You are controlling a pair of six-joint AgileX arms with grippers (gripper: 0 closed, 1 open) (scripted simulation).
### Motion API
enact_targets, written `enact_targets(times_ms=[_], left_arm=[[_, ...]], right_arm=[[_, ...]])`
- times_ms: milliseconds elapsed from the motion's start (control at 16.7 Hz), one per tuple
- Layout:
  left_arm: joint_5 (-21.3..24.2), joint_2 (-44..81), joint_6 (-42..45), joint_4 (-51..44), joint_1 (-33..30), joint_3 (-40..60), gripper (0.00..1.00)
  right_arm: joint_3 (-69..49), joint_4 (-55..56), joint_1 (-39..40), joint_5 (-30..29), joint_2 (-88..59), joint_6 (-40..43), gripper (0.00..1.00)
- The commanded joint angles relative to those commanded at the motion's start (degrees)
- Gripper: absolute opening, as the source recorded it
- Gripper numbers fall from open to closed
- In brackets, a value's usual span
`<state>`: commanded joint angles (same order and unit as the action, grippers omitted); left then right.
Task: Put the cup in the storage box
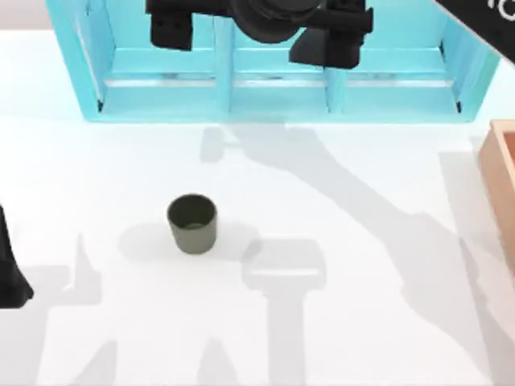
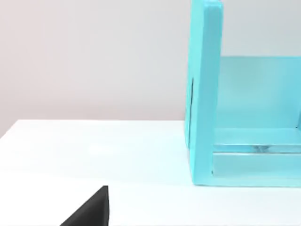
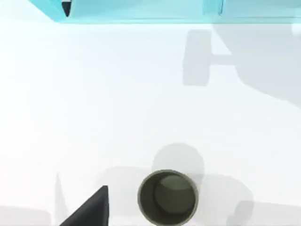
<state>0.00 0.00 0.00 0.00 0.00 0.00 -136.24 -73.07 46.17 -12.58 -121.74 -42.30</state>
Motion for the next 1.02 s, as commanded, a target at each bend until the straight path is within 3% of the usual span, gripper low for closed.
enact_targets(times_ms=[540,1020], left_arm=[[0.00,0.00,0.00,0.00,0.00,0.00,1.00],[0.00,0.00,0.00,0.00,0.00,0.00,1.00]], right_arm=[[-16.96,-15.39,4.09,2.75,-23.45,-8.19,1.00],[-18.34,-16.89,3.97,3.14,-25.81,-8.97,1.00]])
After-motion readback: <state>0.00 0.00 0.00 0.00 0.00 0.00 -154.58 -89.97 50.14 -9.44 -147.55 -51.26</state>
